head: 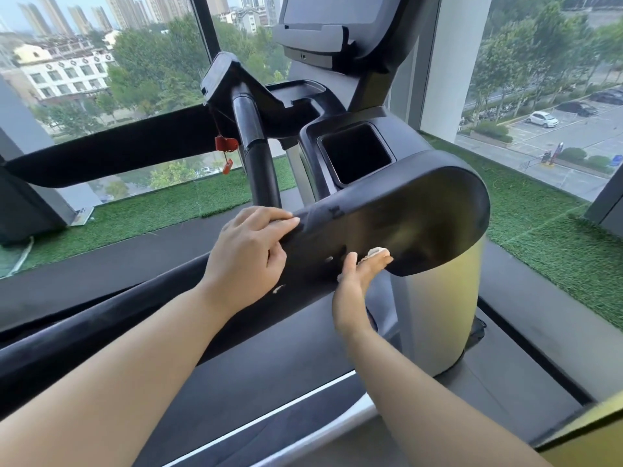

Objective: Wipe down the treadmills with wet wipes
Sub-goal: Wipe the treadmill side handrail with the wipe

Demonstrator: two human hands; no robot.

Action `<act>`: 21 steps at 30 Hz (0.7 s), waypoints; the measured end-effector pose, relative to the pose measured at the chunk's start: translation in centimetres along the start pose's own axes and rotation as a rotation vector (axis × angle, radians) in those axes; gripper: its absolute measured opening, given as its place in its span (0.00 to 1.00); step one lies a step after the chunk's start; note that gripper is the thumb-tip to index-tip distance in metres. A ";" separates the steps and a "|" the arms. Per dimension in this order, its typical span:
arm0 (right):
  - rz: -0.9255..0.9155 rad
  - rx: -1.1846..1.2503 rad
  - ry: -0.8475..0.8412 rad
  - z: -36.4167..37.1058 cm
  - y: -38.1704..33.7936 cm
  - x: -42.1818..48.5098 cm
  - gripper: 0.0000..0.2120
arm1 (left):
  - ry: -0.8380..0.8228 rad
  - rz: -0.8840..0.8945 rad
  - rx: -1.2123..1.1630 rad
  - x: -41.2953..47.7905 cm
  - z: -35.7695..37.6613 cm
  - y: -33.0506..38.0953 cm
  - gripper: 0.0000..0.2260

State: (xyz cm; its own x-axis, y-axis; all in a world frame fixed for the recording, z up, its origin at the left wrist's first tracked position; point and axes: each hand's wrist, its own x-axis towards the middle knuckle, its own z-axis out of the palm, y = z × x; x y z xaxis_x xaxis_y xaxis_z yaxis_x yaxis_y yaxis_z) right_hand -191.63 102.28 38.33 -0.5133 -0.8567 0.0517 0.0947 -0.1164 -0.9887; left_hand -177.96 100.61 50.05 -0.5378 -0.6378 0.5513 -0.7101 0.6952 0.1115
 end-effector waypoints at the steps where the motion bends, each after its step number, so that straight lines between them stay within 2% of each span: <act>1: -0.072 -0.053 -0.041 0.4 0.4 -1.0 0.31 | 0.004 -0.025 0.029 -0.8 -0.2 -0.4 0.20; 4: -0.211 -0.236 -0.075 0.0 2.1 -1.5 0.34 | 0.011 -0.085 0.053 -2.4 -0.7 -1.1 0.20; 6: -0.179 -0.303 0.022 -0.5 1.9 0.2 0.33 | 0.006 -0.084 0.055 -2.8 -0.8 -1.4 0.19; 9: -0.148 -0.264 0.128 -0.2 0.6 1.4 0.35 | 0.040 -0.081 0.063 -3.0 -0.4 -1.4 0.18; 11: -0.274 -0.306 0.054 0.6 0.4 0.0 0.35 | 0.068 -0.072 0.062 -3.0 -0.2 -1.3 0.17; 13: -0.454 -0.458 -0.065 0.9 1.4 -1.8 0.34 | 0.080 -0.059 0.059 -2.9 -0.1 -1.3 0.17; 15: -0.529 -0.531 -0.129 0.1 2.2 -1.7 0.34 | 0.092 -0.045 0.057 -3.0 0.0 -1.4 0.17; 21: -0.411 -0.509 -0.015 -1.6 -0.4 1.3 0.33 | 0.141 -0.035 0.065 -3.1 0.3 -1.1 0.17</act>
State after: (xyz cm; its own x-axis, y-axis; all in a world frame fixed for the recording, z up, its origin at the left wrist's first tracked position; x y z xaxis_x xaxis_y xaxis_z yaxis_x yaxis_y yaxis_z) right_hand -193.68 102.02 38.58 -0.4090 -0.8008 0.4375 -0.5241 -0.1864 -0.8310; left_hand -175.67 101.76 47.93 -0.4462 -0.6051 0.6594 -0.7577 0.6475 0.0815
